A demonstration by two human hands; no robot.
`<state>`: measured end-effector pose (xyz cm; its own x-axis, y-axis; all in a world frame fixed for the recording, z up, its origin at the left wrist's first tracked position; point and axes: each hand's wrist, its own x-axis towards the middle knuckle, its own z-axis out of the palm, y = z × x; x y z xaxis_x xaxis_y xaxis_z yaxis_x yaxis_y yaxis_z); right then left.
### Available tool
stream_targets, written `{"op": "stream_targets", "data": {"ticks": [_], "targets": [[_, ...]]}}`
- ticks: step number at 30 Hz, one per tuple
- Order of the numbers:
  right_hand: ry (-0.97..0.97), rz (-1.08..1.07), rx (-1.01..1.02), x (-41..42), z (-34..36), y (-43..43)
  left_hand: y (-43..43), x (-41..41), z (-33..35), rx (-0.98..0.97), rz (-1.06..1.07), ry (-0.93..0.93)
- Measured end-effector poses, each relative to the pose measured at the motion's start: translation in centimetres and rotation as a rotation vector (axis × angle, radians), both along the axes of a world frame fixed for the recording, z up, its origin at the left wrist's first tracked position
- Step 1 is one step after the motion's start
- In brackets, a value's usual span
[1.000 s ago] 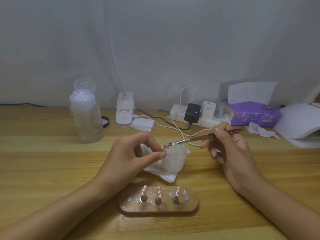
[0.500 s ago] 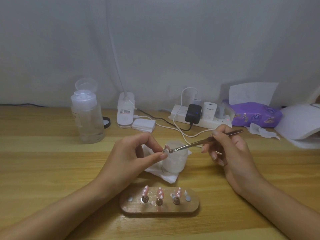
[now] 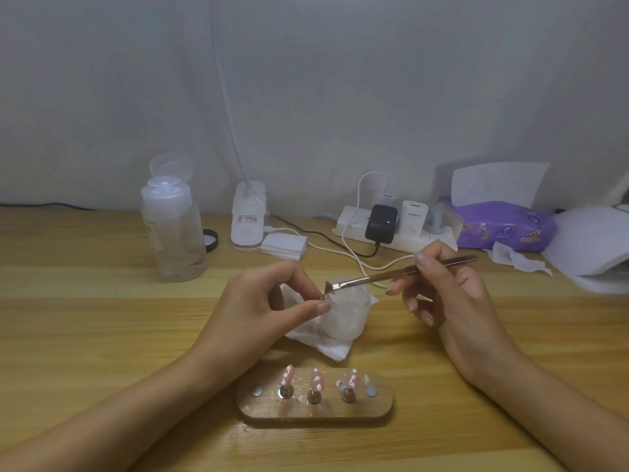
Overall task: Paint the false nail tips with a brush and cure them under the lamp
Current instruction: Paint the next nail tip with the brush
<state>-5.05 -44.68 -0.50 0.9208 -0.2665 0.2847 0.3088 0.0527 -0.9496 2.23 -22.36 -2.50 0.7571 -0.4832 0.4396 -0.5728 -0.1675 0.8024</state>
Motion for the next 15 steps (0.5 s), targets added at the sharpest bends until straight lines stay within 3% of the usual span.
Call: {"op": "stream_targets", "data": {"ticks": [15], "targets": [[-0.01,-0.032,0.031,0.15,0.0,-0.33,0.02,0.26,-0.05,0.016,0.0,-0.003]]}}
